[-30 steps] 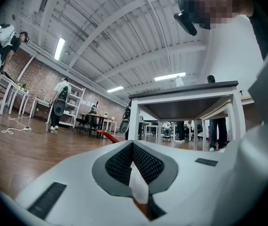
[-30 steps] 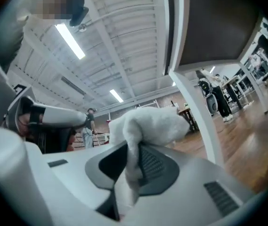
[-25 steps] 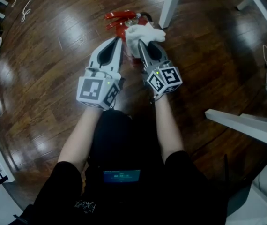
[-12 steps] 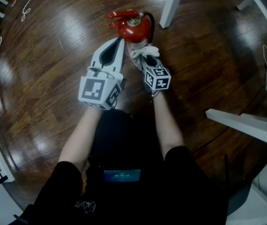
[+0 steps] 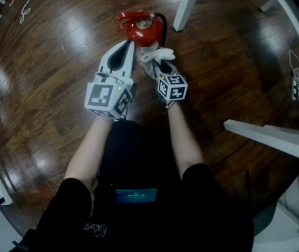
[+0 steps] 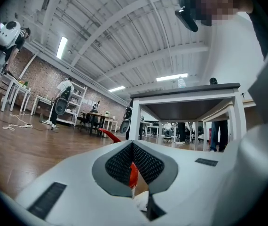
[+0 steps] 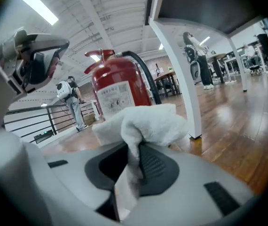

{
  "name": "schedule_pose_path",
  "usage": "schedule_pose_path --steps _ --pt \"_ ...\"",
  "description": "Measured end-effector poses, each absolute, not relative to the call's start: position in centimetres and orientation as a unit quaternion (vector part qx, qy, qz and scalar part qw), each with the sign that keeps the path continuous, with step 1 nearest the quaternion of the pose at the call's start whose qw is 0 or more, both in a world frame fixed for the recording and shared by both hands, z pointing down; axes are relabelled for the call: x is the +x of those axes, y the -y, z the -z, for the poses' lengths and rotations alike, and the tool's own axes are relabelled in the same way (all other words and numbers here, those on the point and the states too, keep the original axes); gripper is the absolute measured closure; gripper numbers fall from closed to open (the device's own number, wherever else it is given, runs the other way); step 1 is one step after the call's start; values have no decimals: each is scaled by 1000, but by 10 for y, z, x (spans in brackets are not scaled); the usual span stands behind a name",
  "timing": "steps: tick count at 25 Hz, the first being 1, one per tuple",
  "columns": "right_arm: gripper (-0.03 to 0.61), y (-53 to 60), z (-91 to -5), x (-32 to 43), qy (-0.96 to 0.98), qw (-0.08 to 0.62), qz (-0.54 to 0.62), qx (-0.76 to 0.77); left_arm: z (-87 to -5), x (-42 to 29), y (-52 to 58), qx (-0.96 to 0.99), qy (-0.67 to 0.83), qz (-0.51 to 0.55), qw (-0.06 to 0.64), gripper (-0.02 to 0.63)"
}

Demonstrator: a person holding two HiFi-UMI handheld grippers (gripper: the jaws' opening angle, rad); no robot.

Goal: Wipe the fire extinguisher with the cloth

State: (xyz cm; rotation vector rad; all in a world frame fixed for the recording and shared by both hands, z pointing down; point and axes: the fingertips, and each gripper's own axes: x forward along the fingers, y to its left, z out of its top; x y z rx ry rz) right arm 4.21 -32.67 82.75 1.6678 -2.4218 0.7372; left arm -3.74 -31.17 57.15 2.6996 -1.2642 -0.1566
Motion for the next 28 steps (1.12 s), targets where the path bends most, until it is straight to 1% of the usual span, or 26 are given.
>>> schedule_pose_path --steps 3,8,13,19,24,28 --pt "503 317 -786 45 808 35 -218 546 -563 -40 309 897 432 59 76 614" --pt "503 283 -679 60 822 -30 -162 545 -534 -51 297 901 431 29 38 614" --pt "502 231 -552 84 822 -66 -134 549 -463 -70 267 902 426 17 64 614" --pt "502 153 -410 96 817 -61 -139 557 -358 -62 195 906 413 -7 90 614" --pt "502 78 -304 82 821 -34 -146 551 -271 -57 118 903 407 -9 134 615" --pt "502 17 -221 76 824 -31 -164 542 -194 -55 57 899 409 -12 155 615"
